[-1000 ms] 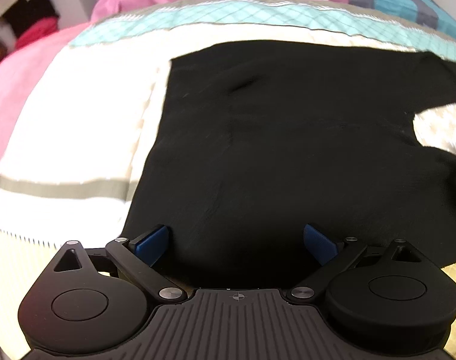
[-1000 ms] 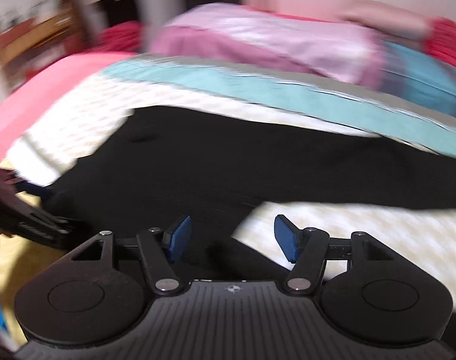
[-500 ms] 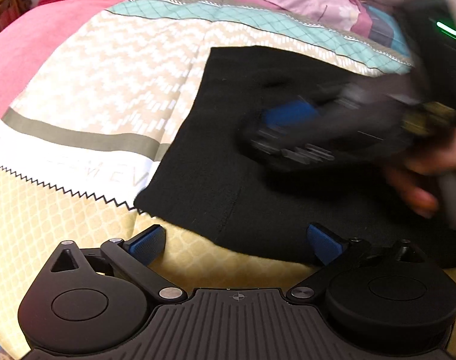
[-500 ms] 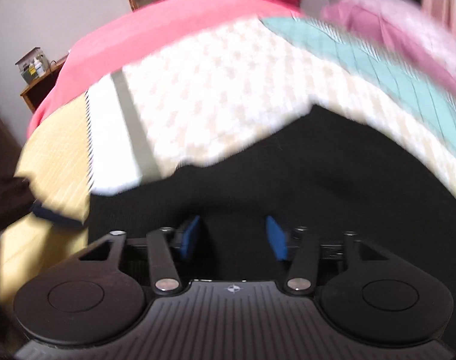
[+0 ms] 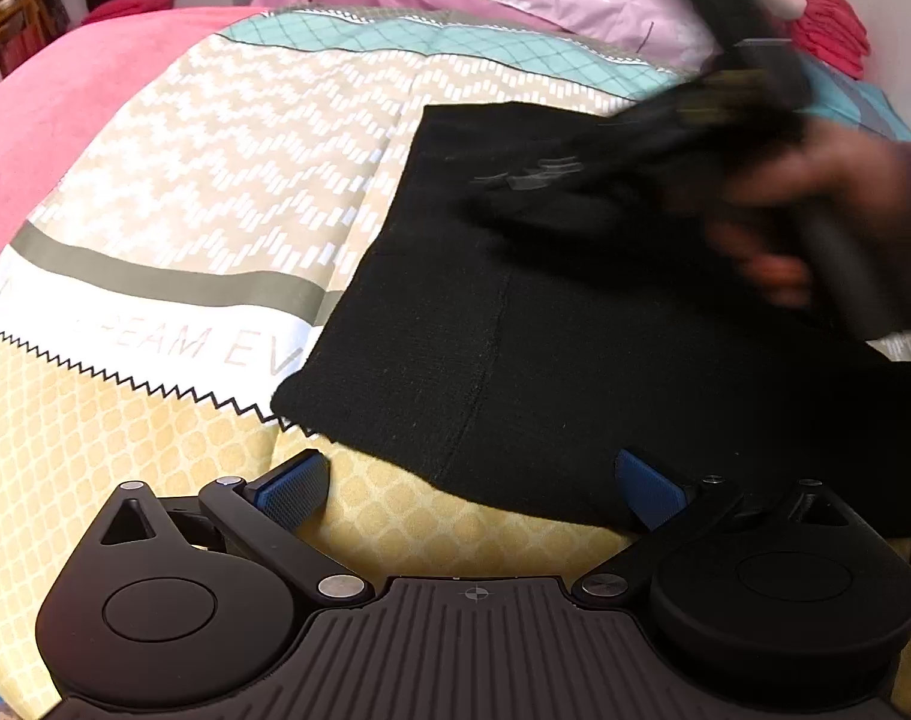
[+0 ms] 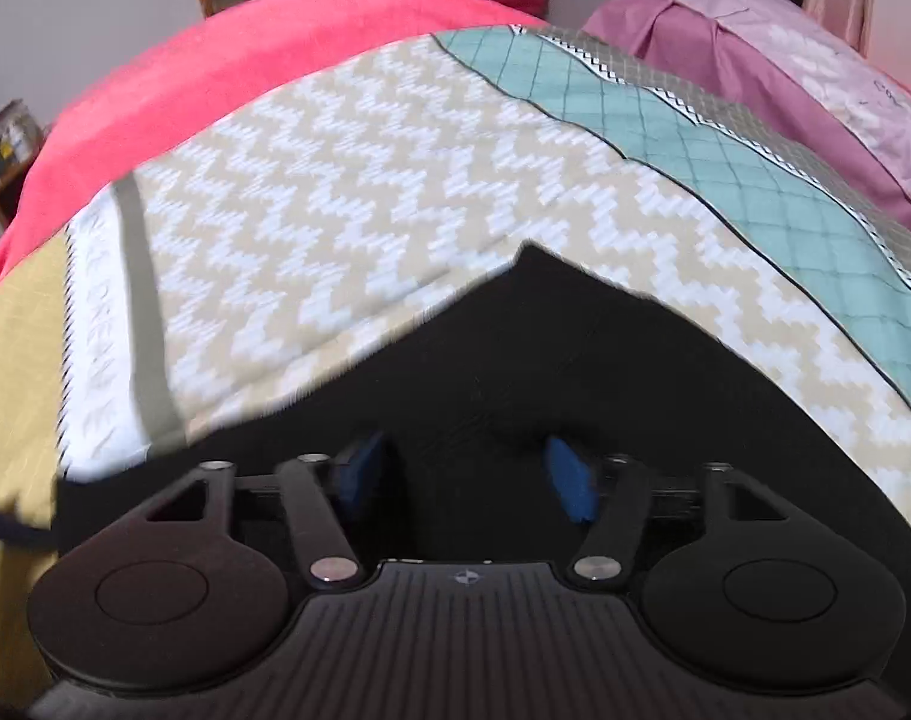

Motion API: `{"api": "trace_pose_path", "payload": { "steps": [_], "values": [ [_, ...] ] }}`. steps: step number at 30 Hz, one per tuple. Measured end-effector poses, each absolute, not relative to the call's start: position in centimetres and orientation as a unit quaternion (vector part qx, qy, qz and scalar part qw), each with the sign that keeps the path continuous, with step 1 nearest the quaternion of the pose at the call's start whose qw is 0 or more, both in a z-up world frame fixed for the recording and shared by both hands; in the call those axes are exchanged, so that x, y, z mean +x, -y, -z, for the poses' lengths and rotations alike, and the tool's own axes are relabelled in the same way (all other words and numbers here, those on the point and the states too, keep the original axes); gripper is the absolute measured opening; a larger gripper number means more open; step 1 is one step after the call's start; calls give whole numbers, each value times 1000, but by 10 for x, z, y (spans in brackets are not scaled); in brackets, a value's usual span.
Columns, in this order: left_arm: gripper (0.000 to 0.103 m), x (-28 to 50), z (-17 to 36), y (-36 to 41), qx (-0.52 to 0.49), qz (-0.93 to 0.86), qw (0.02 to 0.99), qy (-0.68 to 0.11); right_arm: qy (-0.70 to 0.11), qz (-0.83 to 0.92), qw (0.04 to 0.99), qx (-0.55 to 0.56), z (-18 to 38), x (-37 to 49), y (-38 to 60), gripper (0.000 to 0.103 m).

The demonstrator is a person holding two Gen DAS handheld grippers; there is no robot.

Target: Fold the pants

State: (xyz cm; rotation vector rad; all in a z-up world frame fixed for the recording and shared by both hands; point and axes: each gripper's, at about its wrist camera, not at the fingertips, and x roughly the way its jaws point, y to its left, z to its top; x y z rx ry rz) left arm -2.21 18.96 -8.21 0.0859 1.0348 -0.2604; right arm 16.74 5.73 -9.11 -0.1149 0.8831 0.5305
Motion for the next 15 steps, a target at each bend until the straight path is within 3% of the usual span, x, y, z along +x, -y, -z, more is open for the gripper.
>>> {"api": "trace_pose_path", "payload": {
  "steps": [1, 2, 5, 6, 10, 12, 14, 15],
  "values": [
    [103, -21, 82, -189, 41, 124, 859, -495, -421, -261, 868, -45, 93, 170, -62, 94],
    [103, -21, 81, -189, 40, 123, 858, -496, -424, -257, 867, -52, 93, 168, -67, 93],
    [103, -20, 81, -189, 38, 124, 857, -499, -428, -262, 862, -76, 81, 144, -60, 78],
    [103, -19, 81, -189, 37, 124, 857, -499, -425, -267, 863, -62, 76, 136, -50, 78],
    [103, -18, 83, -191, 34, 124, 858, -497, -439, -223, 869, -49, 86, 147, -33, 83],
    [103, -16, 81, -189, 37, 121, 856, -502, -432, -225, 873, -32, 99, 163, -35, 97],
    [103, -14, 73, -190, 24, 122, 852, -509, -447, -202, 871, -25, 95, 171, -41, 95],
    [103, -14, 66, -192, 16, 125, 852, -509, -442, -198, 875, -22, 89, 167, -39, 88]
  ]
}}
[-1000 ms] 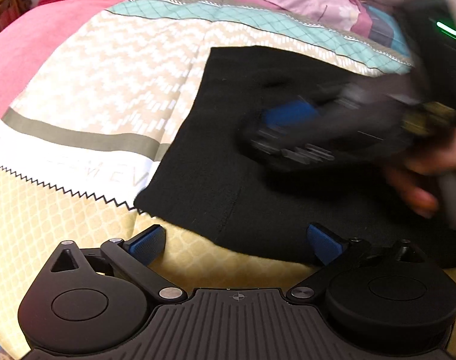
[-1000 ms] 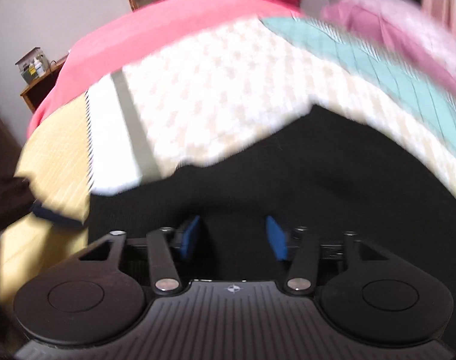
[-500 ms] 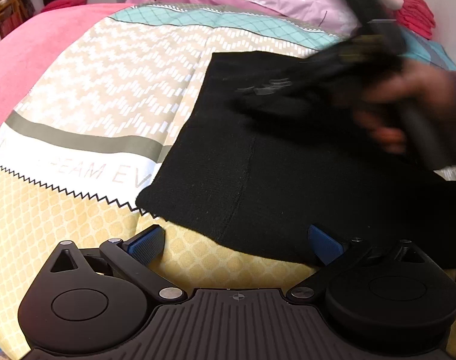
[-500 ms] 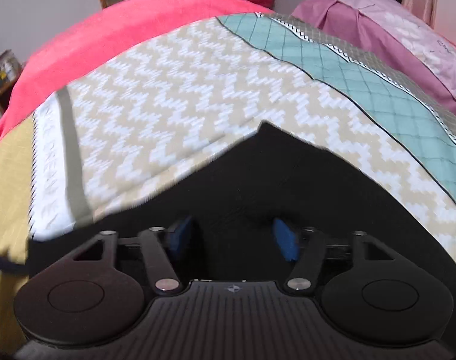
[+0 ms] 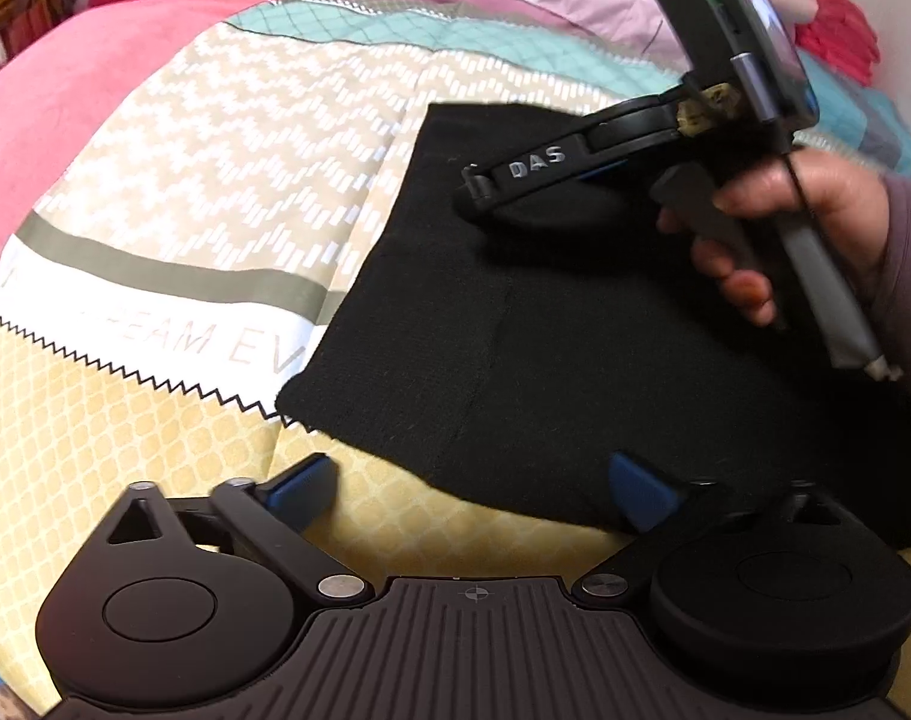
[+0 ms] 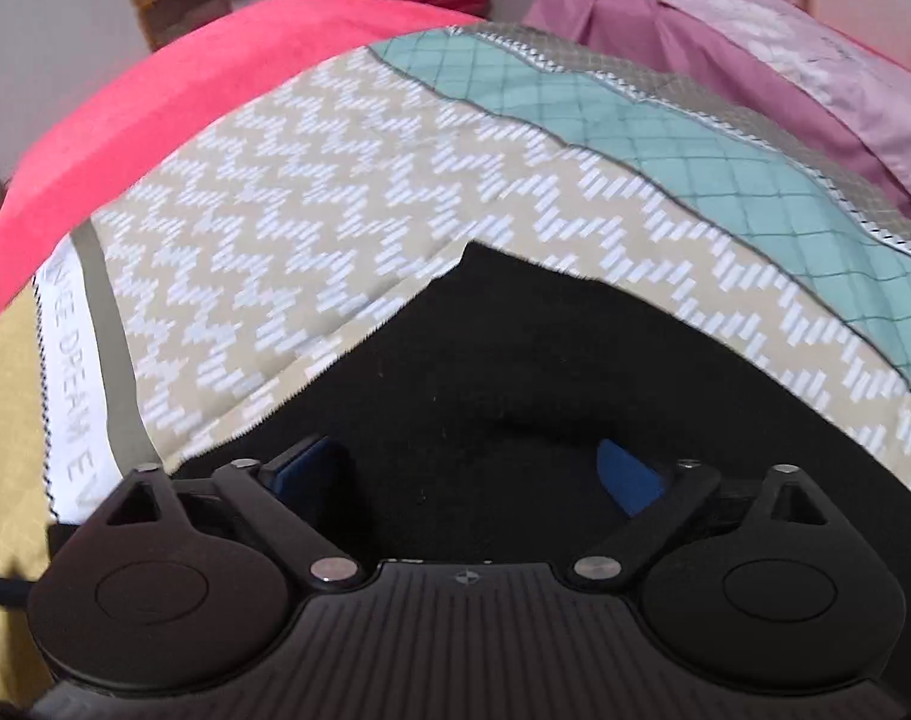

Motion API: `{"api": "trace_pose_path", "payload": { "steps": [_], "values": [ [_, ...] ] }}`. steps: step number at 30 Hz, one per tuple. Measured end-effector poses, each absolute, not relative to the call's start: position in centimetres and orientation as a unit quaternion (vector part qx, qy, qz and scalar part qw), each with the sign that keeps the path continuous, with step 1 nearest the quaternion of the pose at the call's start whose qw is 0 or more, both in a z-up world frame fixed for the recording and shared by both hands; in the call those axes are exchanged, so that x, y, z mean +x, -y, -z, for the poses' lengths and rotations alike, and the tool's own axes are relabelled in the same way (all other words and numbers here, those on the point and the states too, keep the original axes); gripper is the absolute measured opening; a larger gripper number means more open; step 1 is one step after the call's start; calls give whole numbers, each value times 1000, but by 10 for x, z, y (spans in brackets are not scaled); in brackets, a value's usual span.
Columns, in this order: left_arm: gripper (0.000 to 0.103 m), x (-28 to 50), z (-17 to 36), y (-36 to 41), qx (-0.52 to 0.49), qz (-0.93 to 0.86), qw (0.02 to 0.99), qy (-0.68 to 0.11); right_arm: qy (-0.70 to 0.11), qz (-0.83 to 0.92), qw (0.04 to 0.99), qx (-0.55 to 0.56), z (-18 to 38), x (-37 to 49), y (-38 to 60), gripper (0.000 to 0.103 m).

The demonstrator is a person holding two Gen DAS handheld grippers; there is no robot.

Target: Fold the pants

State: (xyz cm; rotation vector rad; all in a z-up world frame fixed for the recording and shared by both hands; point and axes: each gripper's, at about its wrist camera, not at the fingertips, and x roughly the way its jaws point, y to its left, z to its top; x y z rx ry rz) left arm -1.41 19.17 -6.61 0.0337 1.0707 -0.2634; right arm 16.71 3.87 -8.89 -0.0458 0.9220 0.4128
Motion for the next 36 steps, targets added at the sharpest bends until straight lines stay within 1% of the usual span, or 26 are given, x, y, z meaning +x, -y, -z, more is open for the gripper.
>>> {"api": "trace_pose_path", "payload": {
  "steps": [3, 5, 7, 9, 10, 11, 12, 14, 15, 16, 18, 22, 24, 27, 28, 29, 30, 31, 32, 34, 36],
  "values": [
    [103, -12, 44, -192, 14, 134, 861, -490, -414, -180, 892, -22, 69, 137, -10, 88],
    [103, -3, 32, -185, 25, 142, 870, -472, -403, -132, 905, -24, 61, 115, 21, 88],
    [103, 12, 27, -176, 30, 152, 875, -459, -407, -62, 911, -3, 61, 98, 61, 88],
    [103, 32, 28, -160, 31, 154, 876, -456, -431, 0, 902, 35, 79, 94, 97, 88],
    [103, 44, 29, -150, 34, 153, 876, -457, -460, 22, 886, 42, 95, 101, 108, 89],
    [103, 54, 31, -140, 38, 152, 877, -454, -476, 33, 878, 34, 109, 110, 115, 93],
    [103, 65, 33, -129, 43, 147, 879, -452, -451, 24, 892, 20, 111, 111, 116, 96],
    [103, 88, 40, -107, 51, 143, 877, -456, -459, 27, 887, 28, 103, 118, 125, 84],
    [103, 98, 43, -96, 52, 142, 876, -459, -445, 22, 894, 46, 95, 113, 134, 82],
    [103, 106, 46, -86, 52, 141, 873, -464, -425, 17, 903, 59, 84, 102, 146, 86],
    [103, 124, 56, -69, 56, 136, 868, -475, -380, 32, 922, 67, 66, 74, 175, 89],
    [103, 147, 88, -40, 85, 114, 859, -493, -322, 110, 938, 72, 55, 30, 248, 90],
    [103, 154, 108, -34, 106, 91, 848, -511, -312, 155, 933, 92, 58, 19, 291, 90],
    [103, 148, 113, -34, 118, 89, 859, -491, -311, 211, 918, 124, 77, 1, 355, 91],
    [103, 149, 114, -33, 115, 88, 858, -492, -324, 234, 907, 134, 89, -2, 376, 91],
    [103, 149, 113, -33, 114, 89, 858, -493, -341, 262, 890, 153, 99, -7, 400, 90],
    [103, 149, 113, -33, 114, 89, 858, -494, -340, 279, 881, 173, 106, -15, 418, 81],
    [103, 149, 113, -33, 113, 88, 857, -495, -311, 273, 890, 191, 104, -28, 432, 78],
    [103, 150, 113, -32, 113, 86, 857, -495, -301, 277, 887, 214, 99, -35, 442, 79],
    [103, 149, 113, -31, 114, 82, 858, -494, -278, 300, 885, 222, 88, -41, 448, 93],
    [103, 148, 114, -30, 113, 75, 860, -491, -264, 277, 901, 206, 83, -37, 444, 94]
  ]
}}
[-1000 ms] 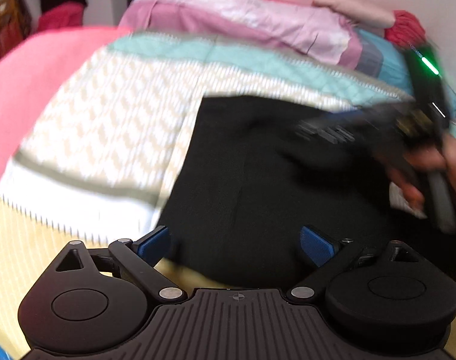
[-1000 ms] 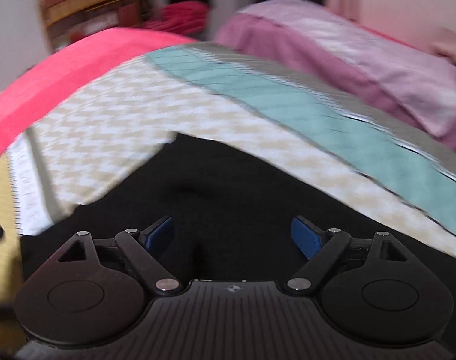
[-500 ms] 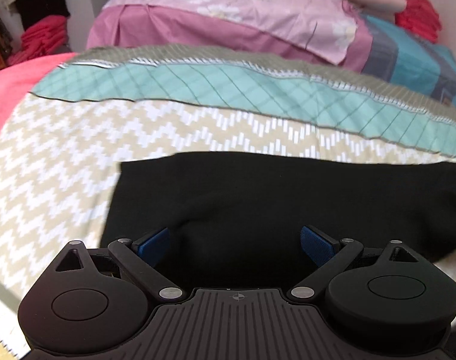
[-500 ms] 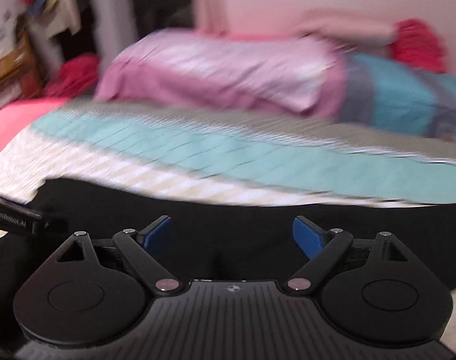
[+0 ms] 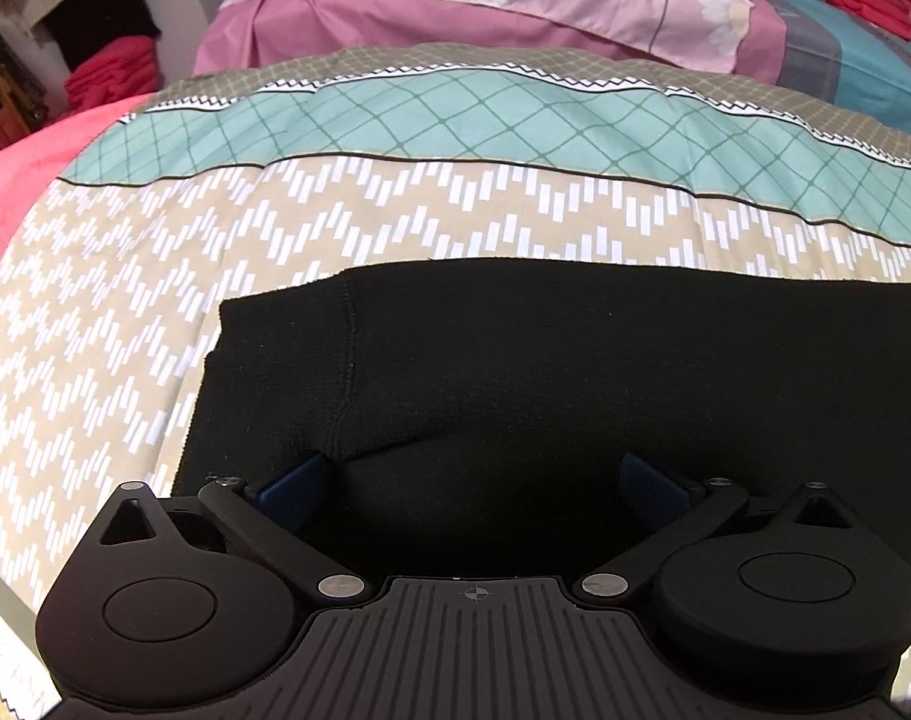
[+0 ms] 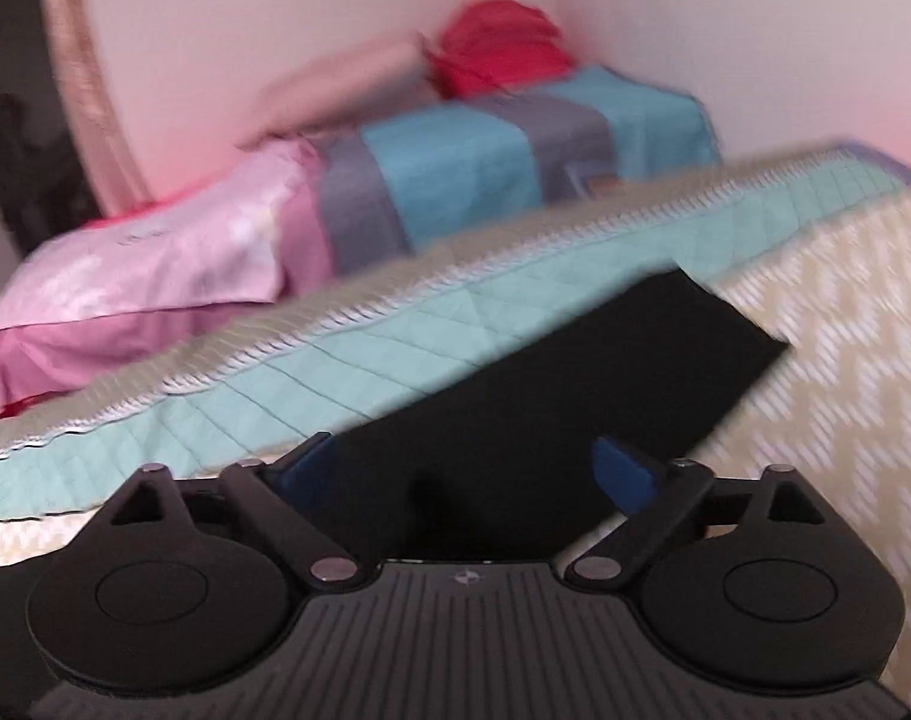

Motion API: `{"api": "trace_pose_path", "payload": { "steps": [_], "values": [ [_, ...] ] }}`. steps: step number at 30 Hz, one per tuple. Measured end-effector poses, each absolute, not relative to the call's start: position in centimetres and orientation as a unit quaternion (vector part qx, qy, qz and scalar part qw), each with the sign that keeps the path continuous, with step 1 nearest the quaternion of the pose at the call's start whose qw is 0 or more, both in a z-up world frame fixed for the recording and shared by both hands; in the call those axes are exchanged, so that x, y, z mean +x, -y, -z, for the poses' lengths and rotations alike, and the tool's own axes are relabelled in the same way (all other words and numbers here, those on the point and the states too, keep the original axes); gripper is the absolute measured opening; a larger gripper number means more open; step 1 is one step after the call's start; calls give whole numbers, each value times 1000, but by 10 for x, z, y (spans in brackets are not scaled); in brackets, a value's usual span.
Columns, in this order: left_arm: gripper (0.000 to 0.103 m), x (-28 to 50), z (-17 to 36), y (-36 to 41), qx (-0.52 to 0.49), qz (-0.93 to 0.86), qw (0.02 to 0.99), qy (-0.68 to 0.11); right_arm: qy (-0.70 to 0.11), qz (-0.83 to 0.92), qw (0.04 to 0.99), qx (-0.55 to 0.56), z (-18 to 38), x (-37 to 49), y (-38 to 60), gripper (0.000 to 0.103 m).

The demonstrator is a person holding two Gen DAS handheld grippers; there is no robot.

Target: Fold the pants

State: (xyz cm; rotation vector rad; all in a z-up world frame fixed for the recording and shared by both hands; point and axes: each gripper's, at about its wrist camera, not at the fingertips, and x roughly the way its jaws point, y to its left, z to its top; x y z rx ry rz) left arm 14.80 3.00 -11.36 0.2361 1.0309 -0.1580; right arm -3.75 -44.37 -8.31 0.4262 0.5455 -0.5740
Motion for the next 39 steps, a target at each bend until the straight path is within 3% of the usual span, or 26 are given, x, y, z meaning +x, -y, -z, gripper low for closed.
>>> {"api": "trace_pose_path", "payload": {
  "steps": [3, 5, 7, 8, 10, 13, 16, 18, 23, 33, 37, 39],
  "values": [
    [103, 150, 115, -30, 112, 69, 861, -491, -311, 225, 904, 186, 94, -15, 446, 92],
    [103, 150, 115, -30, 113, 70, 861, -491, -332, 255, 894, 159, 105, -8, 457, 84],
    [103, 150, 115, -31, 114, 73, 861, -491, -315, 305, 883, 166, 104, -15, 471, 67],
    [103, 150, 115, -31, 115, 75, 860, -491, -306, 319, 877, 189, 100, -18, 477, 67],
    [103, 150, 116, -31, 115, 76, 861, -490, -304, 372, 858, 181, 90, -20, 473, 82],
    [103, 151, 114, -30, 115, 74, 858, -495, -297, 354, 875, 147, 77, -23, 446, 87],
    [103, 151, 106, -32, 108, 71, 850, -510, -348, 260, 890, 140, 85, -15, 419, 91],
    [103, 145, 98, -38, 103, 71, 848, -514, -417, 264, 863, 109, 103, -5, 411, 90],
    [103, 113, 81, -64, 98, 81, 853, -507, -387, 333, 849, 139, 85, -17, 377, 87],
    [103, 98, 100, -102, 121, 69, 837, -529, -402, -24, 915, 3, 82, 2, 116, 87],
    [103, 100, 101, -98, 142, 74, 832, -531, -464, -96, 879, -45, 106, -6, 63, 88],
    [103, 101, 101, -100, 138, 77, 831, -533, -443, -102, 887, -86, 101, -23, 49, 89]
  ]
}}
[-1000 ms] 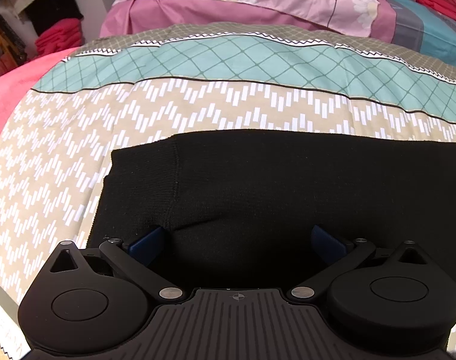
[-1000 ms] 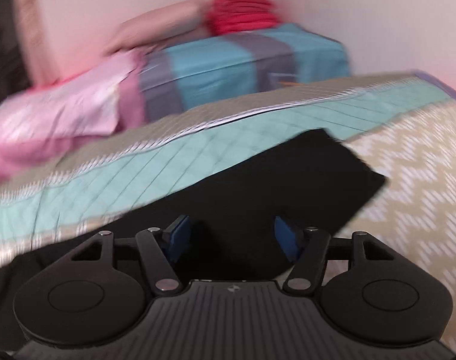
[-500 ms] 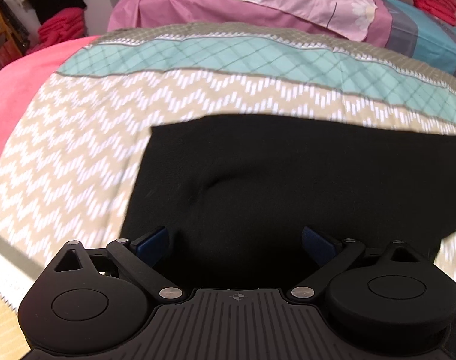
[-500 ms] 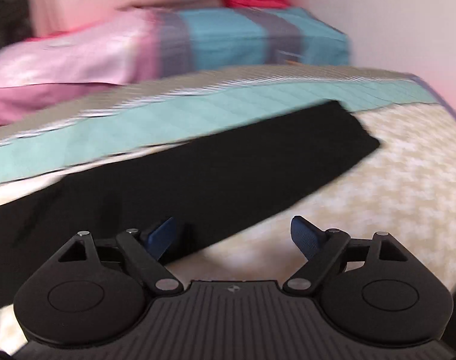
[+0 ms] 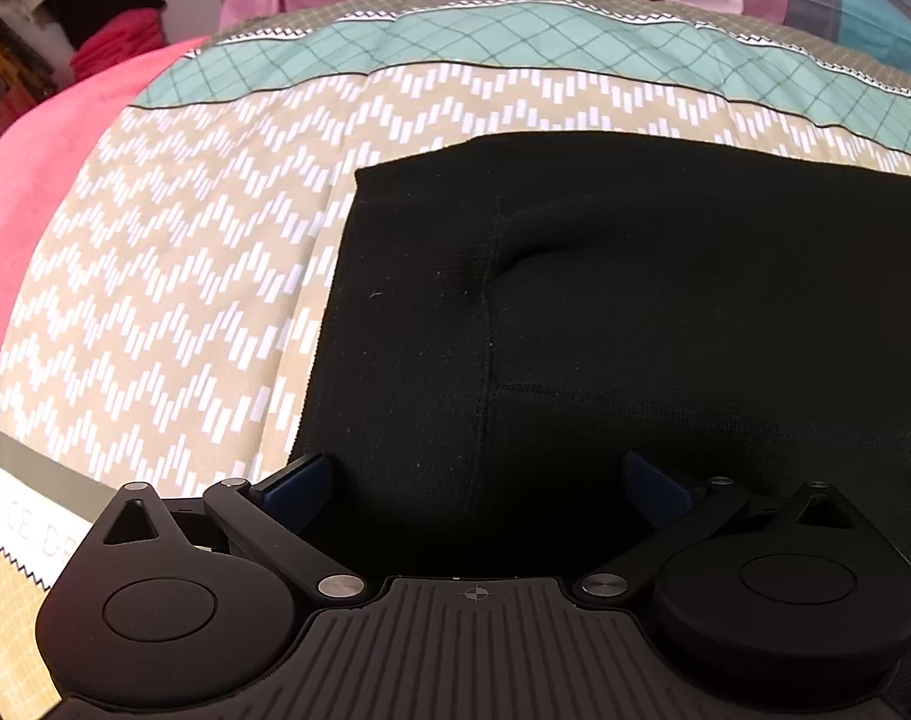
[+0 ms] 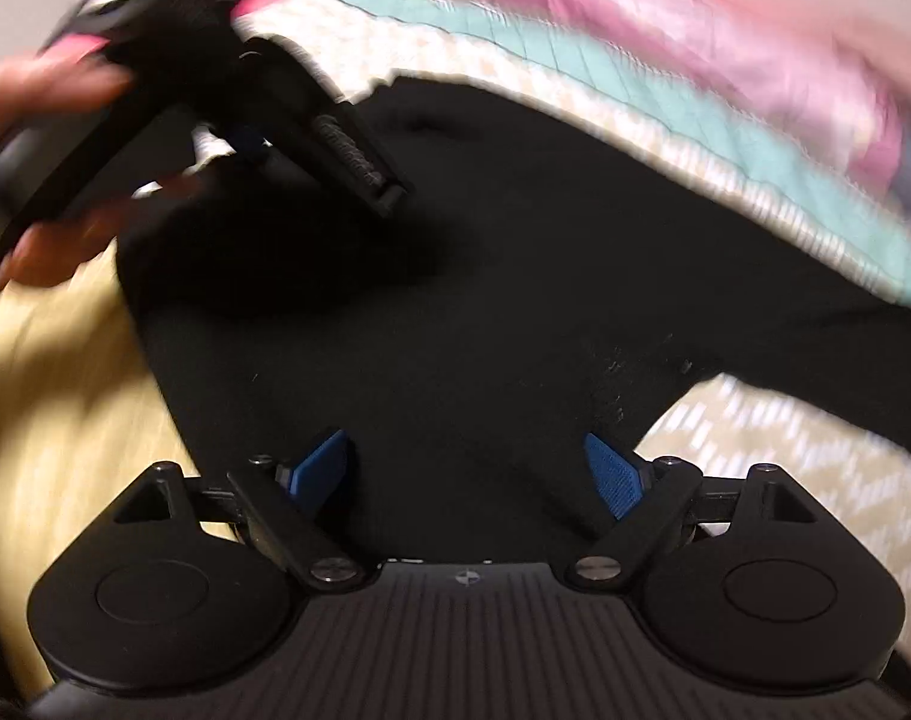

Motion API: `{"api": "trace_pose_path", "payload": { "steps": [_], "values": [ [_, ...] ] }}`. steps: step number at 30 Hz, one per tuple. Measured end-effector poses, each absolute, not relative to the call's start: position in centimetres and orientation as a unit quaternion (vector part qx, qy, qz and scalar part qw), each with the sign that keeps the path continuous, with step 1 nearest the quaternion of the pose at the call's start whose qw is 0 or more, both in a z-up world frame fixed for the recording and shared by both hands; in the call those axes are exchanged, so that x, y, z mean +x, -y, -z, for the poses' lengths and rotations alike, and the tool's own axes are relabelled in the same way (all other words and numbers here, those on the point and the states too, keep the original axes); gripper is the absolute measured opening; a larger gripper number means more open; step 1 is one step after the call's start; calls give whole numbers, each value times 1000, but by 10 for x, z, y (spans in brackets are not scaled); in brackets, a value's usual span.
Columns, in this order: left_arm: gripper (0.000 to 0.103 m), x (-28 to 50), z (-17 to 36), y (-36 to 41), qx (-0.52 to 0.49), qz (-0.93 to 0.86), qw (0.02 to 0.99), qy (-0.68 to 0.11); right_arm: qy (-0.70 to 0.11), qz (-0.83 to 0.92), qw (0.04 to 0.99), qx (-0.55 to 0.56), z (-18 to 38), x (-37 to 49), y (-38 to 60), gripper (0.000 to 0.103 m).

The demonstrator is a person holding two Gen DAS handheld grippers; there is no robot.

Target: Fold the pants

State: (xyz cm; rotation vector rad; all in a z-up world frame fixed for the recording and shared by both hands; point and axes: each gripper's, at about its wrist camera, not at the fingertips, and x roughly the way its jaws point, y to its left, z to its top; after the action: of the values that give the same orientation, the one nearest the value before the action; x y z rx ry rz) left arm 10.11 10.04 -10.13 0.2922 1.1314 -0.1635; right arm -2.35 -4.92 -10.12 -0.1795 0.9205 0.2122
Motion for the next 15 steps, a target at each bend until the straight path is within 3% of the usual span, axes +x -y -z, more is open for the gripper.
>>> {"api": "trace_pose_path", "payload": {
  "steps": [5, 9, 15],
  "values": [
    [103, 103, 103, -103, 132, 83, 831, -534, -436, -71, 895, -57, 80, -25, 57, 91],
    [103, 103, 103, -102, 133, 81, 831, -534, -474, -77, 875, -60, 97, -32, 55, 91],
    [103, 103, 104, -101, 132, 78, 831, -534, -447, -33, 892, -52, 84, -63, 64, 93]
  ]
}}
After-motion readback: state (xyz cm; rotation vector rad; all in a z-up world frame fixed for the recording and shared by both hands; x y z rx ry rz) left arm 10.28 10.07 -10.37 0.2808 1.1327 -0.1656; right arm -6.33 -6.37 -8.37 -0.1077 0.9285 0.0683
